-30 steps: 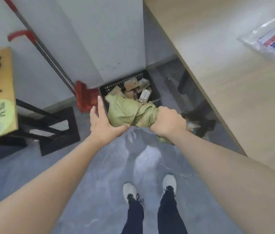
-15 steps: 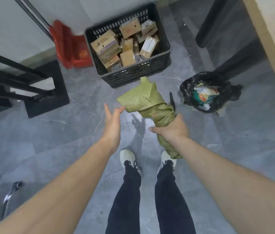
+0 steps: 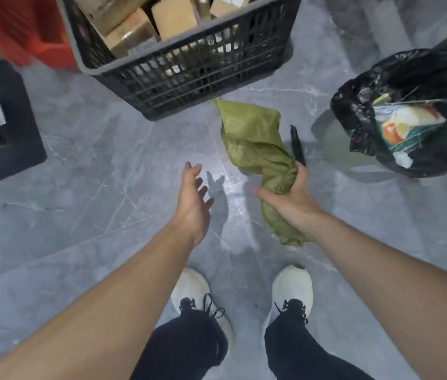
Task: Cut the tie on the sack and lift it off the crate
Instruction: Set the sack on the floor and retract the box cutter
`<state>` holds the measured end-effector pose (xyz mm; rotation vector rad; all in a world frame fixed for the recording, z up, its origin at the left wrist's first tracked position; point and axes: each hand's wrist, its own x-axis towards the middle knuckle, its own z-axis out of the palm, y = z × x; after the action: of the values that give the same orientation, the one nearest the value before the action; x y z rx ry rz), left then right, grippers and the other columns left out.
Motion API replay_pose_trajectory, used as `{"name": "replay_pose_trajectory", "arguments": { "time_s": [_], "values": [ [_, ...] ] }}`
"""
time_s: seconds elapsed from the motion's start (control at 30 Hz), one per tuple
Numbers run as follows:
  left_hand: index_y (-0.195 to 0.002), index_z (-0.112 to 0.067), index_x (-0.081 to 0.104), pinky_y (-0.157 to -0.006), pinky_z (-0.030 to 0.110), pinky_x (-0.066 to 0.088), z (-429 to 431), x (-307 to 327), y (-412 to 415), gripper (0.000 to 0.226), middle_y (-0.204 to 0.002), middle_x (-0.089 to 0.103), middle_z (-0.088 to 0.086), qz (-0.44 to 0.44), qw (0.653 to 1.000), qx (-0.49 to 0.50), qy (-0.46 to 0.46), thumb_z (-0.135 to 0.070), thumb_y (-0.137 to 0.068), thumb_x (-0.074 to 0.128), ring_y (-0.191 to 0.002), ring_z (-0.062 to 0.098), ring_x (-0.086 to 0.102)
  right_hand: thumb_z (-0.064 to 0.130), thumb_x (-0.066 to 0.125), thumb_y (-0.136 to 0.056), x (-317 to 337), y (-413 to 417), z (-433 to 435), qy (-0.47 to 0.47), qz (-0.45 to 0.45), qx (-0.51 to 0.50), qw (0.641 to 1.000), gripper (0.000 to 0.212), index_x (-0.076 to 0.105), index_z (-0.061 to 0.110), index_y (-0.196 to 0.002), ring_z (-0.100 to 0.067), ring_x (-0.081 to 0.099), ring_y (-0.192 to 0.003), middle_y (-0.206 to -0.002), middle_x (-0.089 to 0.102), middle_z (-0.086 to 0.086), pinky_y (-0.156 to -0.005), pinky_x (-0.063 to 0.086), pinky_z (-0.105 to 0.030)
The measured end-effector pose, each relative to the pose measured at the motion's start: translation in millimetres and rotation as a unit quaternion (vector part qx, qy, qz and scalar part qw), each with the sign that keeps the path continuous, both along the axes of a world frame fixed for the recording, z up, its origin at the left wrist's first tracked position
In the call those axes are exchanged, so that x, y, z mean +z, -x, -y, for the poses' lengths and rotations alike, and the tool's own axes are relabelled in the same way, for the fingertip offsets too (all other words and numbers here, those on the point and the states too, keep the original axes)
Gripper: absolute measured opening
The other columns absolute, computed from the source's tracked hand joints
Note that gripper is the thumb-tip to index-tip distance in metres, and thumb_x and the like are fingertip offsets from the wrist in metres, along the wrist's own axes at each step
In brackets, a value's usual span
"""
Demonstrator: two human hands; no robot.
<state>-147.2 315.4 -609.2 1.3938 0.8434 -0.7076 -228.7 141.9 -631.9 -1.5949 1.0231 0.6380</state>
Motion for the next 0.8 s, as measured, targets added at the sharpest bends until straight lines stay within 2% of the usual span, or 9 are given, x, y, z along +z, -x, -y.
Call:
{"name": "replay_pose_trajectory", "arguments": {
  "time_s": [0.1,0.2,0.33,0.43,0.6,0.7,0.8],
  "values": [
    [-0.149,-0.036,0.047,-0.122,0.047,0.033,17,-50,-12,0.046,-0.162,0.039,0.004,0.001,1.0,0.01,0.009,-0.042,-0.104,0.051,-0.15,0.024,0.038,0.063,0.078,-0.069,-54,-9,10,0.019,0.01,0.014,1.0,0.111,-0.002,0.06,-0.146,-0.028,0.057,-0.117,-0.137,0.051,-0.004,-0.107,0.047,-0.048],
    [-0.159,-0.035,0.036,-0.123,0.047,0.032,31,-88,-23,0.059,-0.16,0.041,0.002,0.022,1.0,0.004,0.018,-0.042,-0.103,0.051,-0.148,0.022,0.041,0.058,0.074,-0.076,-96,-19,19,0.039,0.023,0.043,0.998,0.108,-0.007,0.059,-0.148,-0.031,0.054,-0.123,-0.145,0.045,-0.009,-0.109,0.044,-0.048],
    [-0.162,-0.036,0.029,-0.121,0.044,0.033,43,-123,-34,0.061,-0.162,0.04,0.002,0.046,0.998,-0.02,0.03,-0.041,-0.104,0.048,-0.148,0.021,0.041,0.055,0.075,-0.081,-138,-34,25,0.076,0.025,0.07,0.994,0.114,-0.013,0.051,-0.153,-0.036,0.043,-0.133,-0.152,0.033,-0.015,-0.113,0.035,-0.045],
    [-0.163,-0.039,0.022,-0.123,0.045,0.03,51,-143,-42,0.061,-0.165,0.034,0.004,0.075,0.996,-0.043,0.037,-0.04,-0.106,0.044,-0.151,0.021,0.036,0.056,0.078,-0.078,-159,-46,24,0.106,0.029,0.081,0.991,0.119,-0.016,0.052,-0.151,-0.039,0.038,-0.136,-0.152,0.029,-0.018,-0.116,0.033,-0.051],
    [-0.148,-0.05,0.038,-0.124,0.048,0.028,59,-163,-53,0.043,-0.156,0.04,0.0,0.114,0.991,-0.054,0.042,-0.036,-0.107,0.041,-0.15,0.022,0.035,0.06,0.08,-0.073,-179,-61,20,0.128,0.018,0.108,0.986,0.13,-0.023,0.05,-0.151,-0.042,0.024,-0.142,-0.151,0.019,-0.016,-0.117,0.027,-0.053],
    [-0.165,-0.038,0.017,-0.122,0.043,0.029,63,-172,-57,0.062,-0.162,0.035,-0.003,0.119,0.989,-0.065,0.057,-0.036,-0.107,0.041,-0.15,0.02,0.034,0.065,0.081,-0.068,-181,-65,23,0.123,0.008,0.126,0.984,0.133,-0.025,0.053,-0.148,-0.041,0.019,-0.143,-0.149,0.018,-0.015,-0.117,0.026,-0.056],
    [-0.166,-0.038,0.007,-0.127,0.047,0.021,66,-177,-61,0.072,-0.171,0.022,-0.005,0.128,0.988,-0.067,0.058,-0.039,-0.104,0.044,-0.156,0.02,0.024,0.077,0.071,-0.066,-177,-65,29,0.134,-0.001,0.158,0.978,0.123,-0.019,0.053,-0.147,-0.039,0.02,-0.143,-0.15,0.018,-0.011,-0.116,0.025,-0.055]
  ]
}}
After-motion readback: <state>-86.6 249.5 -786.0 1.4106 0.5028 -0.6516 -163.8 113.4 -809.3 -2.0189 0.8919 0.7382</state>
